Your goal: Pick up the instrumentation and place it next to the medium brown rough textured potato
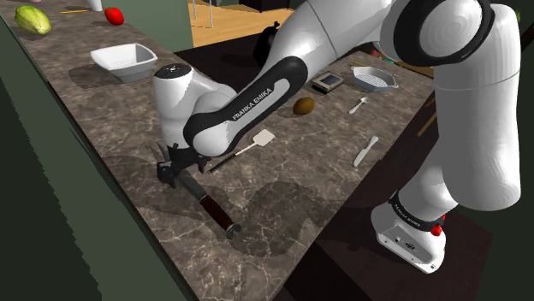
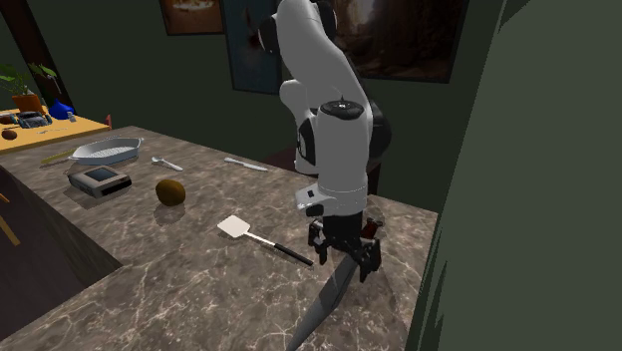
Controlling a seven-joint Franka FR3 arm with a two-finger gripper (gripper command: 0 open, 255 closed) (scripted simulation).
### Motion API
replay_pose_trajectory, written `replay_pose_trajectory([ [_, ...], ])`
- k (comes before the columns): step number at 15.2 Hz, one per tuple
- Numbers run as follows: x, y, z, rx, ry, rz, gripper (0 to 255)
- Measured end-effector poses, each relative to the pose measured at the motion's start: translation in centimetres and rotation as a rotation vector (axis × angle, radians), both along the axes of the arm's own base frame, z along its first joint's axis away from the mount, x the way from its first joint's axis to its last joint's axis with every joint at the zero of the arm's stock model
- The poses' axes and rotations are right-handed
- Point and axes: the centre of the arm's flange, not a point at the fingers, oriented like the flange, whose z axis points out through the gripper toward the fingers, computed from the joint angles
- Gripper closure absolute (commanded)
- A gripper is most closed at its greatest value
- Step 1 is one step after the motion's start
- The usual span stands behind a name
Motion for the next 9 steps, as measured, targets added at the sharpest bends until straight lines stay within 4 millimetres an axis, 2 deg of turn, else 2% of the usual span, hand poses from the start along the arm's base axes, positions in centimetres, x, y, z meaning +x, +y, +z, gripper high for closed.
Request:
replay_pose_trajectory([
  [3,0.0,0.1,-1.6,0.000,0.000,0.000,0],
  [9,0.1,0.2,-1.9,0.000,0.000,0.000,0],
])
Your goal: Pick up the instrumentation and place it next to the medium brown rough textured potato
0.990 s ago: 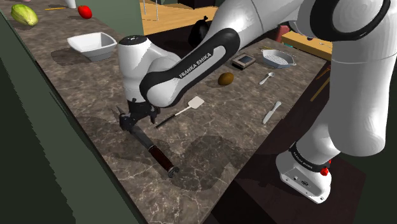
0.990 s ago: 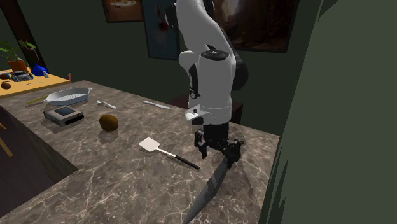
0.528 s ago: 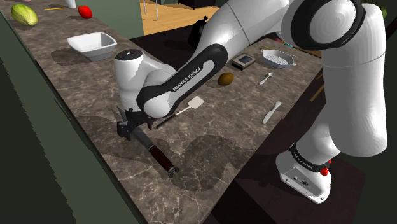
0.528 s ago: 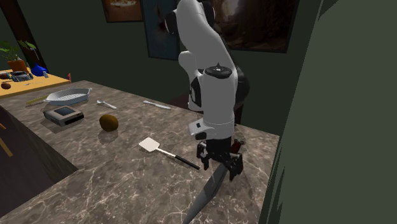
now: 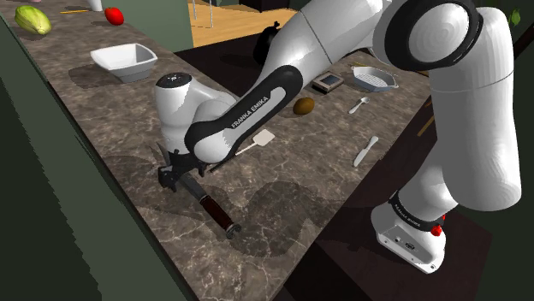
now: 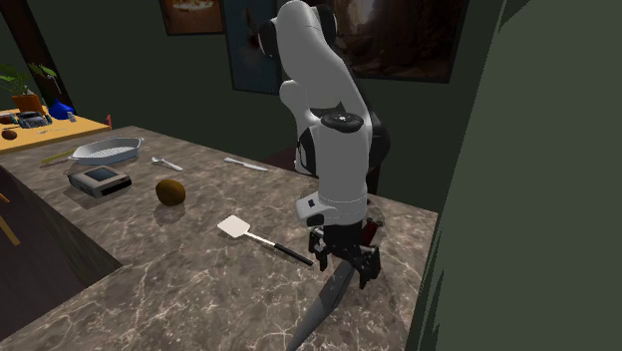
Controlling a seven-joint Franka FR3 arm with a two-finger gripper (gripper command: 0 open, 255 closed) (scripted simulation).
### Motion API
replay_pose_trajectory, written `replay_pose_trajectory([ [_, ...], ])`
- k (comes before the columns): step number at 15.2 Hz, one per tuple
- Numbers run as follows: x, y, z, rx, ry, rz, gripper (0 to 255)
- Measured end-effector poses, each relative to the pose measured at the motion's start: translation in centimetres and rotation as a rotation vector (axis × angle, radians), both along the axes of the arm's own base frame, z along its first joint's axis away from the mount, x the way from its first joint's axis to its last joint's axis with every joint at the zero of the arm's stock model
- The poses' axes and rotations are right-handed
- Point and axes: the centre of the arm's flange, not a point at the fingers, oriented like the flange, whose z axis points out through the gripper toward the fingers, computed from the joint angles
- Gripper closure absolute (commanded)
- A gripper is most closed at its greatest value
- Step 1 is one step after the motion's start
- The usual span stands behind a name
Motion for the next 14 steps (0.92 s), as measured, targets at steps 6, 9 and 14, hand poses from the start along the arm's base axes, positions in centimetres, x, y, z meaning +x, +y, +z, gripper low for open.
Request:
replay_pose_trajectory([
  [6,0.00,0.00,0.00,0.000,0.000,0.000,255],
  [9,-0.01,0.00,-0.01,0.000,0.000,0.000,255],
  [14,0.01,0.02,0.97,0.000,0.000,0.000,255],
])
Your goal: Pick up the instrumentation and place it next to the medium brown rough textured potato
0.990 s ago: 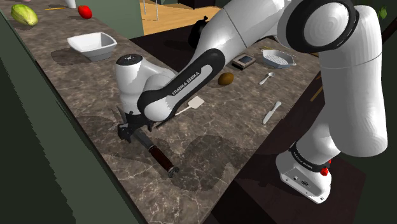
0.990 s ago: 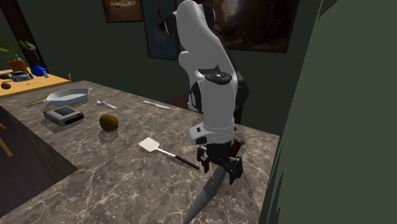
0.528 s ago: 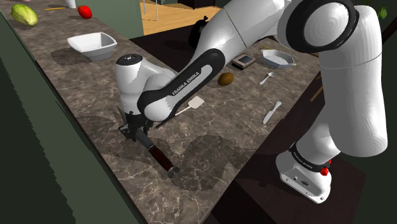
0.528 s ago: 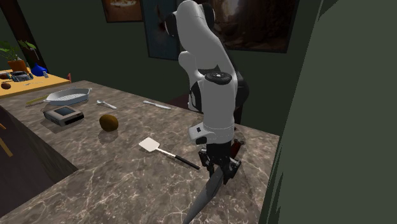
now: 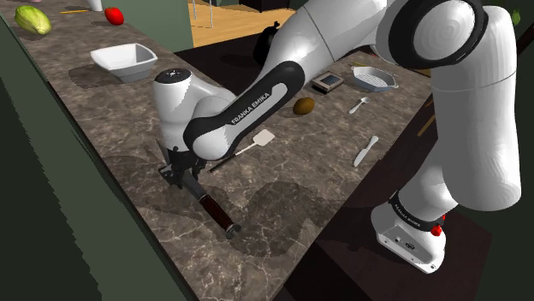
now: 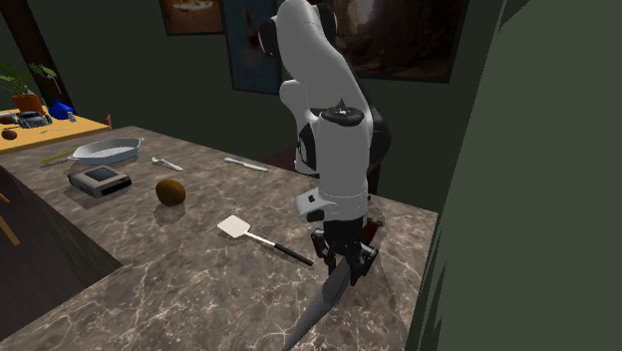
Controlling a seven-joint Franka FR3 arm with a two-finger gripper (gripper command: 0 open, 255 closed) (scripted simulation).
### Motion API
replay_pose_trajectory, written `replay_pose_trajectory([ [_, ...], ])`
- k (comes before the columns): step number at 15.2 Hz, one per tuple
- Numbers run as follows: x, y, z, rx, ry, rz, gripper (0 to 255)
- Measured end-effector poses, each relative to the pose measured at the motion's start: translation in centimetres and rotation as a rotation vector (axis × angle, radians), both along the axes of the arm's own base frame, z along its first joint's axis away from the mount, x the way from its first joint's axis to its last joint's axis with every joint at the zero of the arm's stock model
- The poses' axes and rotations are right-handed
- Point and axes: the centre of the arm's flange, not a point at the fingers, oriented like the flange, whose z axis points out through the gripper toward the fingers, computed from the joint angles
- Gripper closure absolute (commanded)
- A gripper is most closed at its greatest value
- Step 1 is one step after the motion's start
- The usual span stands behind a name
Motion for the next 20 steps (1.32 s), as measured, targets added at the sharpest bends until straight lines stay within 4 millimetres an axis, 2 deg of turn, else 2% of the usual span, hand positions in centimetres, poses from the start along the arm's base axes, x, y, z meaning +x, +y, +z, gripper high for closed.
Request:
replay_pose_trajectory([
  [20,0.0,-0.1,10.6,0.000,-0.001,0.000,255],
])
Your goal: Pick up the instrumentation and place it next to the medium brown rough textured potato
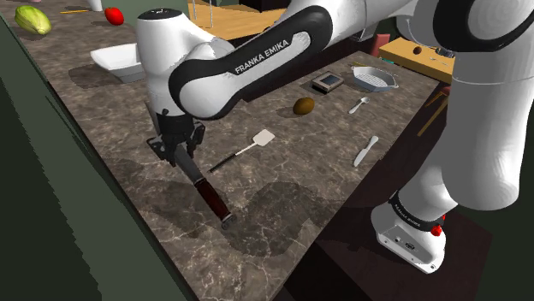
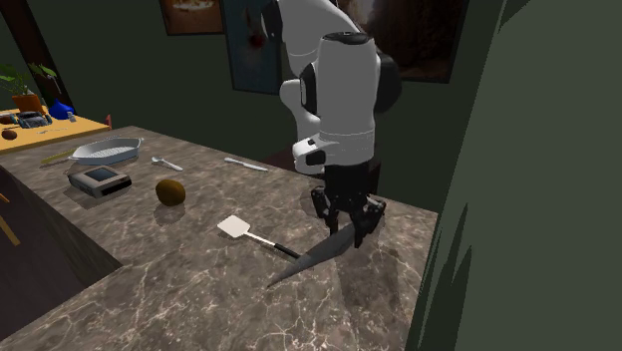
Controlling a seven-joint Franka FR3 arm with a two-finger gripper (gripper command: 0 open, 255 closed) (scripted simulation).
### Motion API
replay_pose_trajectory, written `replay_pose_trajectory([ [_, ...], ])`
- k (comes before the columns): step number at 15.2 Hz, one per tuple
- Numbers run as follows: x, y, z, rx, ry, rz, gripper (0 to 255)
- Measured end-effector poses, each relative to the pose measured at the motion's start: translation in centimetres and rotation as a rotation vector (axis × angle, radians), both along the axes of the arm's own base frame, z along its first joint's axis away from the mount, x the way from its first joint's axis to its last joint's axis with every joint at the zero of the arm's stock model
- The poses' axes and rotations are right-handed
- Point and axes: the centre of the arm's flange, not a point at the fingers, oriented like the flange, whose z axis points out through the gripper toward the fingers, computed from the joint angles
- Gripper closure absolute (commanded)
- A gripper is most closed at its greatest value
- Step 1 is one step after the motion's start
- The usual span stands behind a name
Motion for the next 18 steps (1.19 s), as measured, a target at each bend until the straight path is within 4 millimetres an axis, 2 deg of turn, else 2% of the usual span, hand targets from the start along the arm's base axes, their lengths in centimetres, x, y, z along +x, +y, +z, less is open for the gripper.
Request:
replay_pose_trajectory([
  [5,0.2,0.1,2.6,0.000,0.000,0.000,255],
  [6,0.0,-0.5,2.8,0.000,0.000,0.000,255],
  [8,-0.1,-2.5,2.9,0.000,0.000,0.000,255],
  [10,-0.2,-5.3,3.4,0.000,0.001,-0.001,255],
  [18,-0.9,-15.9,3.2,0.000,0.000,-0.001,255],
])
